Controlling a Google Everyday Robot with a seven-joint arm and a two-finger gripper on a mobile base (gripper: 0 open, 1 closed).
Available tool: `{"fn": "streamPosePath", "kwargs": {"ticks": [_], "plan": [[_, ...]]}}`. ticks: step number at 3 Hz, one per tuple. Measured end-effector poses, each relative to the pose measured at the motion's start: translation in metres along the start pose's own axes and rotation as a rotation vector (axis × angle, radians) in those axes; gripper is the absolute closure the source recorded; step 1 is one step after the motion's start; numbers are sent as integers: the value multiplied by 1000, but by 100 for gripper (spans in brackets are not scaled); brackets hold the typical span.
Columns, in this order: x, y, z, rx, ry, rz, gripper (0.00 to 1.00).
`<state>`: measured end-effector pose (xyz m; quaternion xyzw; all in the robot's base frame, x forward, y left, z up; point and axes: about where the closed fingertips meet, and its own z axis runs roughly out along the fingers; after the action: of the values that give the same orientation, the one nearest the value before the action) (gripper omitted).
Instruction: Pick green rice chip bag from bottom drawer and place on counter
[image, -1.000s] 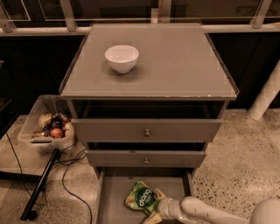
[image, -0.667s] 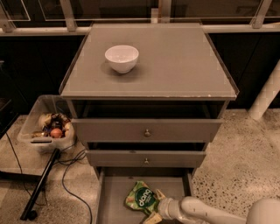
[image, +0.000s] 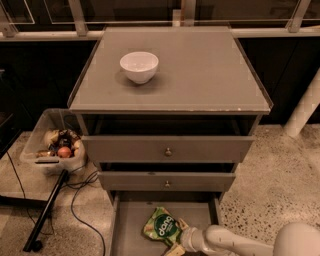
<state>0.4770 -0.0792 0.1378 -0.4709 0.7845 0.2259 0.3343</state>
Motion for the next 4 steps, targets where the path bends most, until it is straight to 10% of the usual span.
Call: {"fn": "streamPosePath", "kwargs": {"ticks": [4], "plan": [[0,0,0,0,0,0,87]]}}
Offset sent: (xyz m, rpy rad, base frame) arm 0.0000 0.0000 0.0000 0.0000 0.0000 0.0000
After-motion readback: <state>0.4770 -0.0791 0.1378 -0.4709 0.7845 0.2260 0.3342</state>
